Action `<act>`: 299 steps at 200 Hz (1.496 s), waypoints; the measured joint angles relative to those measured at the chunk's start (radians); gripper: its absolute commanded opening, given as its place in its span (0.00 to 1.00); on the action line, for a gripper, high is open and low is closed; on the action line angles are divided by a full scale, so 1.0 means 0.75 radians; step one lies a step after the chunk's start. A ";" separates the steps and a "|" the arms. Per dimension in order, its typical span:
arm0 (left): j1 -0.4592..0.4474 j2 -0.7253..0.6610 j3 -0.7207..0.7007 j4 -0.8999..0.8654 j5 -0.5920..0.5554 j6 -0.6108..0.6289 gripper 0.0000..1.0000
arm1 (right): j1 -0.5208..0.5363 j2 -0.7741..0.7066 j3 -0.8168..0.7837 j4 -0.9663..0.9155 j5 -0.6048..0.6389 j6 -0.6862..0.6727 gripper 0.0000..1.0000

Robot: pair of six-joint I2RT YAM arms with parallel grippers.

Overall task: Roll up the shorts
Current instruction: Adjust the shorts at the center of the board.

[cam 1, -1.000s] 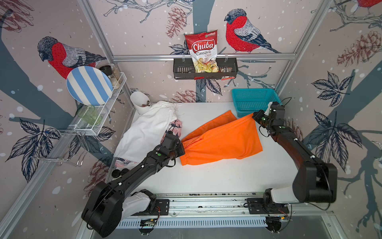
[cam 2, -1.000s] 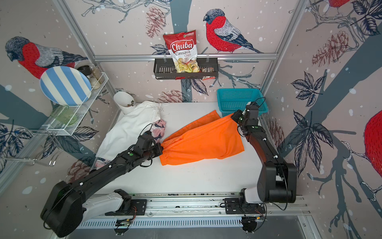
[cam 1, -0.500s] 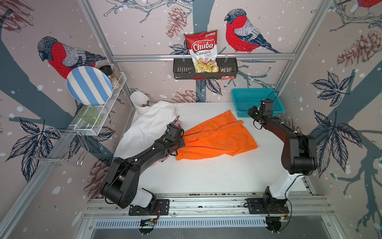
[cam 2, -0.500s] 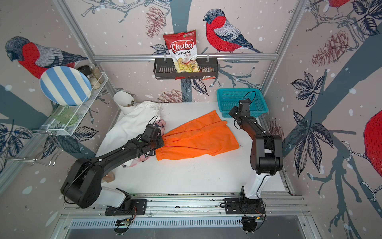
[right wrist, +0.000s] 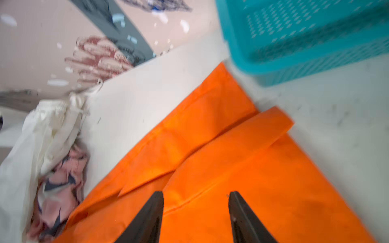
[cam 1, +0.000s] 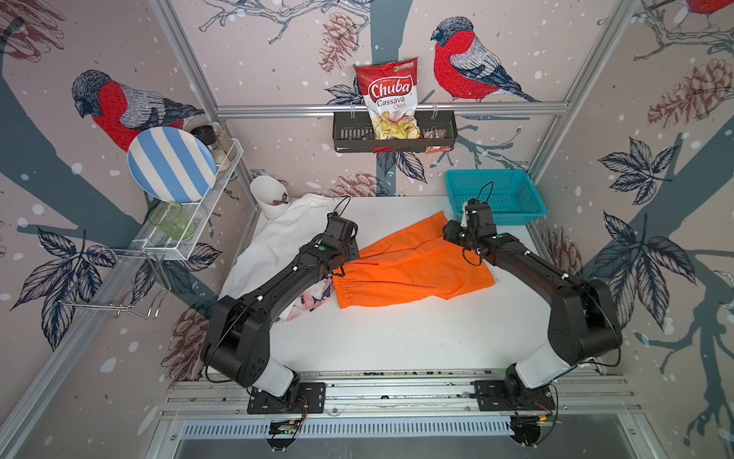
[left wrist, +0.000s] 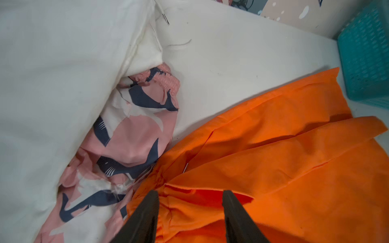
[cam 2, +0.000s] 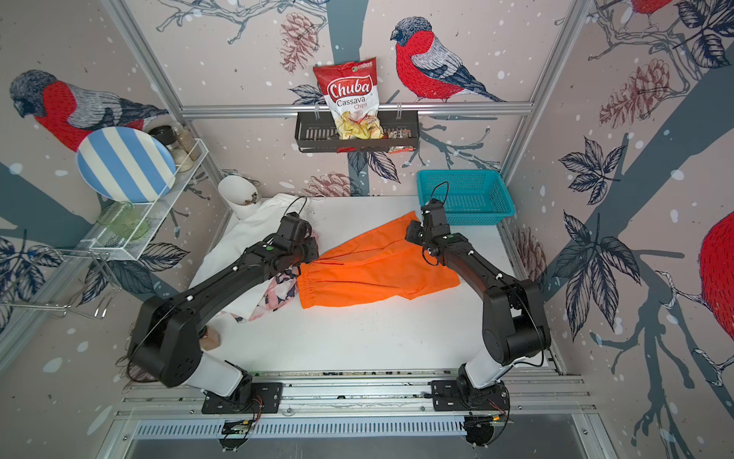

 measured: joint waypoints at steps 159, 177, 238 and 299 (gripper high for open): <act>-0.357 -0.017 -0.595 0.445 0.263 -0.175 0.45 | -0.172 0.336 -0.159 0.308 -0.285 -0.035 0.48; -0.474 -0.055 -0.638 0.478 0.262 -0.266 0.45 | -0.172 0.420 -0.048 0.295 -0.306 -0.070 0.48; -0.724 -0.018 -0.523 0.414 0.306 -0.446 0.46 | -0.167 0.519 0.226 0.094 -0.329 -0.177 0.48; -0.703 -0.112 -0.299 0.137 0.158 -0.372 0.48 | -0.104 0.166 0.044 -0.100 -0.196 -0.204 0.48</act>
